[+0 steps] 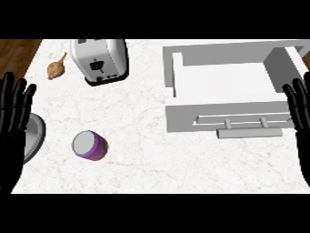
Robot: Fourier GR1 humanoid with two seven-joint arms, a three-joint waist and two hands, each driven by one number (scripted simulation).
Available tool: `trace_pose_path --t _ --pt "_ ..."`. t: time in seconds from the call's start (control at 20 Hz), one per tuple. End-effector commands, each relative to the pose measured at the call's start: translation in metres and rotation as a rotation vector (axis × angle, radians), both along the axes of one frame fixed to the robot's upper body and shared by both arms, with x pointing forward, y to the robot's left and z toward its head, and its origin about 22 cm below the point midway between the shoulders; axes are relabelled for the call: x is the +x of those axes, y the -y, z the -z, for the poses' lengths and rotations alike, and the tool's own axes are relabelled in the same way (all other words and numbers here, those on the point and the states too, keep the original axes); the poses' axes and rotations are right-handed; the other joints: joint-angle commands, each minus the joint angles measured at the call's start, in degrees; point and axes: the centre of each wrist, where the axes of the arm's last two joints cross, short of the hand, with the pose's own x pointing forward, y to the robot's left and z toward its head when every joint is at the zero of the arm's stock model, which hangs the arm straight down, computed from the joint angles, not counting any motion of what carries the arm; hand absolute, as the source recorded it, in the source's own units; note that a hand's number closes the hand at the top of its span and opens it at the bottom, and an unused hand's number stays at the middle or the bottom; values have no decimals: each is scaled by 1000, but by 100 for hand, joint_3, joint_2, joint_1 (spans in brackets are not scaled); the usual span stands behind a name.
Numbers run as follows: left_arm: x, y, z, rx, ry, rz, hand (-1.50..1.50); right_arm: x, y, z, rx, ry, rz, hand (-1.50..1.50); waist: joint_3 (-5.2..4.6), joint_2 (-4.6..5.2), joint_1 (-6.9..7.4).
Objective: Pick up the can, place it into the drawer and close the drawer
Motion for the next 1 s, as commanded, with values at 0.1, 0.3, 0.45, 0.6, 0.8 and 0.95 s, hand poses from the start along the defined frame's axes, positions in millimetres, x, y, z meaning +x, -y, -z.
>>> trace_pose_path --t 0.1,0.3,0.45,0.6,0.8,0.95 --pt "13 21 -10 46 34 541 -150 1 -5 0 35 8 -55 -150 -298 43 -128" --pt "10 15 16 209 -202 867 -150 -1 7 24 63 -176 97 -150 -315 184 -390" --pt "14 -21 21 247 -279 1006 -150 -7 16 25 78 -223 165 -150 -316 100 -163" --pt "30 -73 6 233 -254 1069 -150 -19 24 29 59 -265 199 -150 -300 56 -80" --pt "44 -139 -11 227 -268 1134 -150 -30 42 33 66 -253 224 -150 -287 34 -7" --pt "60 -168 -26 237 -282 1157 -150 -35 44 16 85 -266 209 -150 -289 31 6"
